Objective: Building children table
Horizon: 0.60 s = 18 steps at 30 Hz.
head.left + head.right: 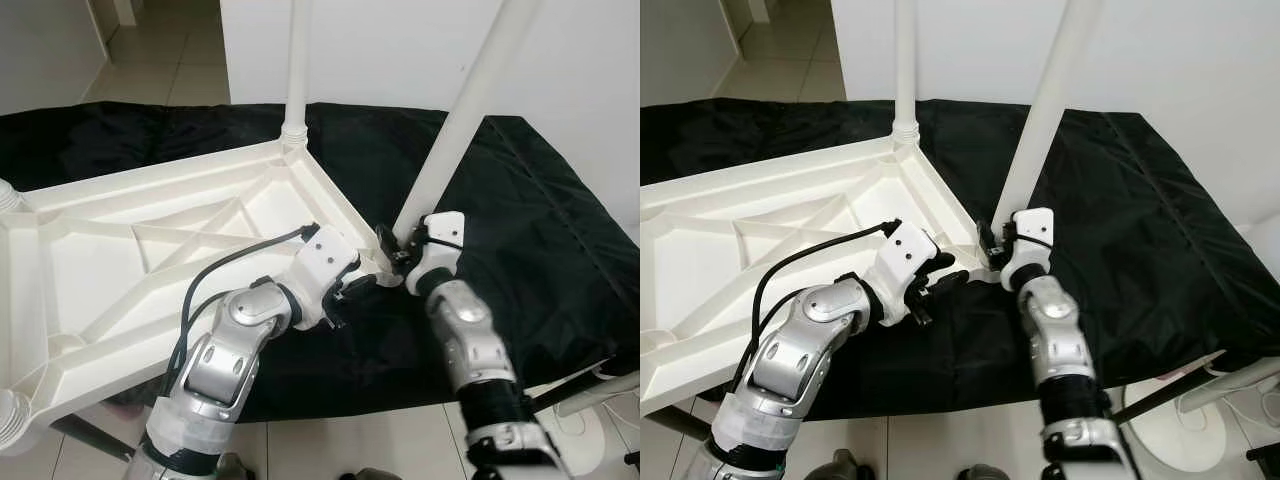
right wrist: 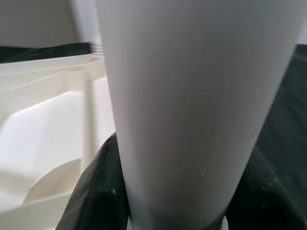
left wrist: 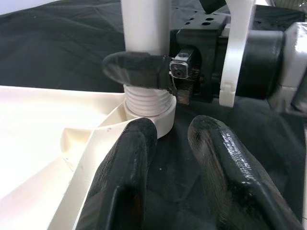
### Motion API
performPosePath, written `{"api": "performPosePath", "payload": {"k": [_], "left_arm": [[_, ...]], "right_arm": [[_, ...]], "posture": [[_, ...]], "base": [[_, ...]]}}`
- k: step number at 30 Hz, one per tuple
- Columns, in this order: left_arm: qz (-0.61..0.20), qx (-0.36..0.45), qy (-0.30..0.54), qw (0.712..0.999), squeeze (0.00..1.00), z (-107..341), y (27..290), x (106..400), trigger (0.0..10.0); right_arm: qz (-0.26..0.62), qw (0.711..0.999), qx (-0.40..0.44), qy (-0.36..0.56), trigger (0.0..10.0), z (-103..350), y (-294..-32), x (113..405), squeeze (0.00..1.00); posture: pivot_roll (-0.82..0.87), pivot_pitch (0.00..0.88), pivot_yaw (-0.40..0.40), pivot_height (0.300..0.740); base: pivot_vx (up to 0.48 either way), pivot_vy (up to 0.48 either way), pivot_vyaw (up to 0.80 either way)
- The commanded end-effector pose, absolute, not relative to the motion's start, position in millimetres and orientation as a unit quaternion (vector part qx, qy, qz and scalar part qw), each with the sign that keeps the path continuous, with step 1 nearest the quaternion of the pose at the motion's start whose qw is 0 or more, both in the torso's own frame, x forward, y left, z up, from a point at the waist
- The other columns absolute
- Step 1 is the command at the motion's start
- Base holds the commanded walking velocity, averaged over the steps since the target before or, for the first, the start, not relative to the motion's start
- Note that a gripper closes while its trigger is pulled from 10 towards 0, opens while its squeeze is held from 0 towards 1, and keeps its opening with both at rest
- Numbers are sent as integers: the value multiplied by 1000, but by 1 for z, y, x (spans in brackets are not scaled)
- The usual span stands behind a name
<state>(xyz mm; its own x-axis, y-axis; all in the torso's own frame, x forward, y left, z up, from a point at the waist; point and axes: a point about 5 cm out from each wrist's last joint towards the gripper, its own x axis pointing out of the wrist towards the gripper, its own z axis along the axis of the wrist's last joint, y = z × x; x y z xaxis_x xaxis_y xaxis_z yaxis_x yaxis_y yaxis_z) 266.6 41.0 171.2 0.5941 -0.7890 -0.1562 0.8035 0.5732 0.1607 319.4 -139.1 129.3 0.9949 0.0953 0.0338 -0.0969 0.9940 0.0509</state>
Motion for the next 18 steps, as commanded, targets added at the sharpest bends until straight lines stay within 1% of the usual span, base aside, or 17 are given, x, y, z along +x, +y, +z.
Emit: {"api": "performPosePath", "payload": {"k": [1, 3, 4, 6, 8, 16, 18], "left_arm": [[-399, 111, 34, 909, 0, 170, 44, 270, 10000], [-399, 111, 34, 909, 0, 170, 44, 270, 10000], [-399, 112, 33, 910, 0, 171, 44, 271, 10000], [-399, 112, 33, 910, 0, 171, 44, 271, 10000], [-396, 115, 29, 911, 0, 172, 44, 273, 10000], [-392, 119, 26, 912, 0, 175, 46, 275, 10000], [-388, 120, 24, 913, 0, 176, 48, 277, 10000]], "right_arm": [[-19, 997, 37, 57, 10000, 100, -146, 307, 0], [-19, 997, 37, 57, 10000, 100, -146, 307, 0], [-38, 996, 52, 56, 10000, 101, -140, 304, 0], [-38, 996, 52, 56, 10000, 101, -140, 304, 0], [-33, 995, 75, 56, 10000, 104, -124, 298, 0], [-34, 996, 65, 44, 10000, 110, -123, 295, 0], [-29, 998, 56, 22, 10000, 116, -124, 297, 0]], "posture": [[-61, 40, -30, 740], [-61, 40, -30, 740], [-61, 40, -29, 740], [-61, 40, -29, 740], [-61, 35, -28, 740], [-55, 27, -28, 740], [-56, 21, -28, 740]], "base": [[0, 0, 0], [0, 0, 0], [0, 0, 0], [0, 0, 0], [0, 0, 0], [0, 0, 0], [0, 0, 0]]}}
